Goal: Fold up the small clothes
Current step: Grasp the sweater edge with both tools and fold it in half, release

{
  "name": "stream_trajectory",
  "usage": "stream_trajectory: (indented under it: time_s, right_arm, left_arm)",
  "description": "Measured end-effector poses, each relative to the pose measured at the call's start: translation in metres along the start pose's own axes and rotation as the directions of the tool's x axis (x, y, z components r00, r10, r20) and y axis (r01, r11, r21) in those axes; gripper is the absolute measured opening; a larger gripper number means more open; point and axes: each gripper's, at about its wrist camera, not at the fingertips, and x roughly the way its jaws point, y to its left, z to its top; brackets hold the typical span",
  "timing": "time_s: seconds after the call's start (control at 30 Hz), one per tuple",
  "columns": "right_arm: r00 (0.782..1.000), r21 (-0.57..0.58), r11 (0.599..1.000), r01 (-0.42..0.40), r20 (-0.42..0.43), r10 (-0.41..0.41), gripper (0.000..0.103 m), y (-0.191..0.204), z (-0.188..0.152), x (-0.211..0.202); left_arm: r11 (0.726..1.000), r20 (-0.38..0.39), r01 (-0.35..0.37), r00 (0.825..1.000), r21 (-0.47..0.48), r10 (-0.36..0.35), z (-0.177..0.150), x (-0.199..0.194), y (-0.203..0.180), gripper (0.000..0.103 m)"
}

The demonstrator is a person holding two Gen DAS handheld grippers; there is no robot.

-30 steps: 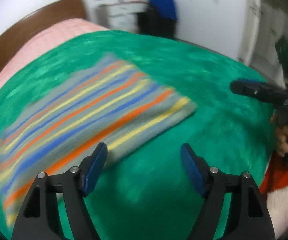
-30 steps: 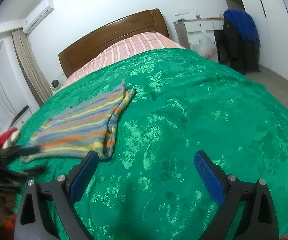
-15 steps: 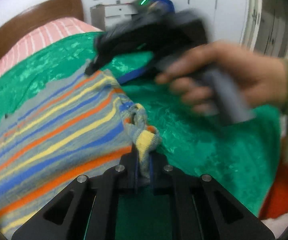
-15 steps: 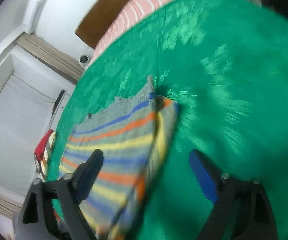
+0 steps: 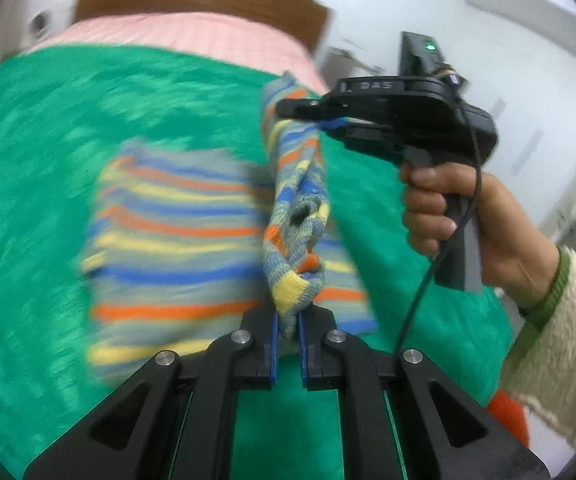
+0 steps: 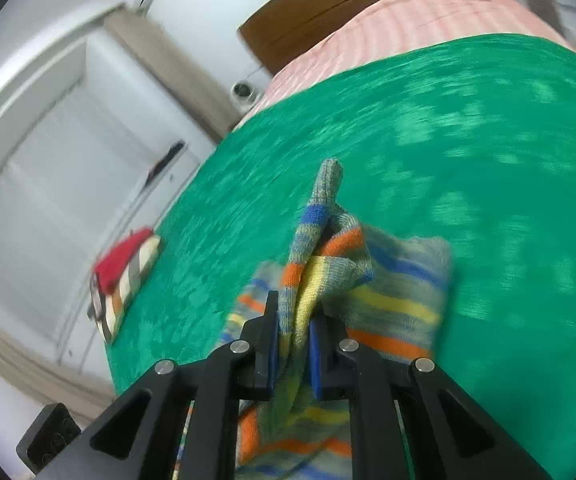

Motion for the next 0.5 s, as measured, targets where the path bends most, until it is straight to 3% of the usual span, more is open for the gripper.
stream_trajectory:
  time_s: [0.13, 0.17, 0.23, 0.3, 0.4, 0.5]
  right_arm:
    - [0.997, -0.010, 1.000, 0.012, -0.072, -0.013, 0.013, 0.036, -0.009, 0.068]
    - [0.996, -0.007, 1.000, 0.031, -0.081, -0.031, 0.014, 0.043, -0.013, 0.087]
    - [0.996, 0.050, 0.999, 0.015, -0.089, -0.010, 0.027, 0.044, -0.023, 0.109]
    - [0.993, 0.165, 0.985, -0.054, -0.094, 0.071, 0.035, 0.039, -0.033, 0.125]
    - [0.987, 0.261, 0.954, -0.145, -0.029, 0.158, 0.035, 0.026, -0.037, 0.111]
    - [0.997, 0.160, 0.984, -0.080, -0.003, 0.081, 0.036, 0.026, -0.033, 0.067]
  left_arm:
    - [0.996, -0.009, -0.054, 0.999, -0.070, 0.054, -0.007, -0.009, 0.040, 0.007]
    - [0.995, -0.016, -0.074, 0.997, -0.072, 0.073, -0.008, -0.009, 0.047, 0.011]
    - [0.988, -0.028, -0.135, 0.991, -0.070, 0.134, -0.011, -0.006, 0.053, 0.031]
    - [0.982, -0.018, -0.176, 0.984, -0.074, 0.175, -0.015, -0.012, 0.058, 0.060]
    - [0.990, 0.014, -0.112, 0.993, -0.081, 0.114, -0.021, -0.026, 0.064, 0.068]
    - [0.996, 0.028, -0.019, 0.999, -0.091, 0.022, -0.022, -0.026, 0.065, 0.068]
